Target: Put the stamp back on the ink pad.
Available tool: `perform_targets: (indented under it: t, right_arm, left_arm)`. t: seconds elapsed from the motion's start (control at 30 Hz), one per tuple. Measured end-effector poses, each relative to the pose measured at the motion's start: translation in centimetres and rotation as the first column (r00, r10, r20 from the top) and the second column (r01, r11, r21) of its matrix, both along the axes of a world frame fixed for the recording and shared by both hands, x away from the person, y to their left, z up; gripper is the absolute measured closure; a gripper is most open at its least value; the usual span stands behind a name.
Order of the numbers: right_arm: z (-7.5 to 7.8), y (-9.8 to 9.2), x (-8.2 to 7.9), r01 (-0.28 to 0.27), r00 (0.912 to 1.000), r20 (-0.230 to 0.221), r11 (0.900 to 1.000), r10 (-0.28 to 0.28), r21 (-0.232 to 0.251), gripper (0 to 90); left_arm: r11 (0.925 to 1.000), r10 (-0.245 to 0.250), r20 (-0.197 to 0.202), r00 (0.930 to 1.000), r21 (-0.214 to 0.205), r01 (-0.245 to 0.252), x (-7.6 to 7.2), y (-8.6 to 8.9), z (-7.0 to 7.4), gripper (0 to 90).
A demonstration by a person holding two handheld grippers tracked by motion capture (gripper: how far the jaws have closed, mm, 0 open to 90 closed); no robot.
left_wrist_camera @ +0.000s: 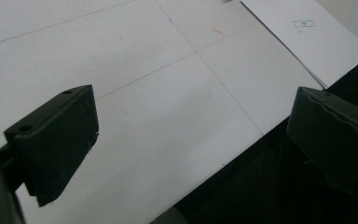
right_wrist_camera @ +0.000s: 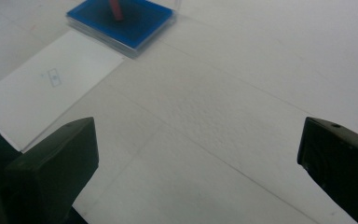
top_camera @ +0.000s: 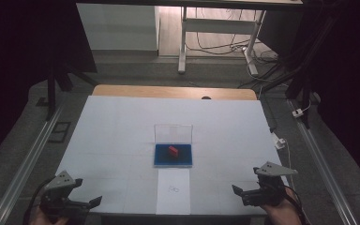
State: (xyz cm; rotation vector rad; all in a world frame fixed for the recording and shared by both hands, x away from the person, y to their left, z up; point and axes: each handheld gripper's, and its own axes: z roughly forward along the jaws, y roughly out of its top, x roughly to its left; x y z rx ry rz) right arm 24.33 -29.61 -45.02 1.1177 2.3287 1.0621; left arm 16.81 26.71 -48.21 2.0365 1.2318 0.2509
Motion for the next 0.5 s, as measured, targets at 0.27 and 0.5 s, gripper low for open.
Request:
perform_targets:
  t: [0.27, 0.5]
  right_arm:
    - [-0.5, -2.1, -1.0, 0.065, 0.9972, -0.034, 0.9976, -0.066, -0.022, 0.0]
    - [-0.5, -2.5, -1.1, 0.081, 0.9956, -0.046, 0.9965, -0.082, -0.019, 0.0]
  left_arm:
    - [1.0000, 0.001, -0.001, 1.0000, 0.002, -0.001, 0.0, 0.0, 0.0, 2.4]
    - [1.0000, 0.000, 0.001, 1.0000, 0.000, 0.000, 0.0, 0.0, 0.0, 2.4]
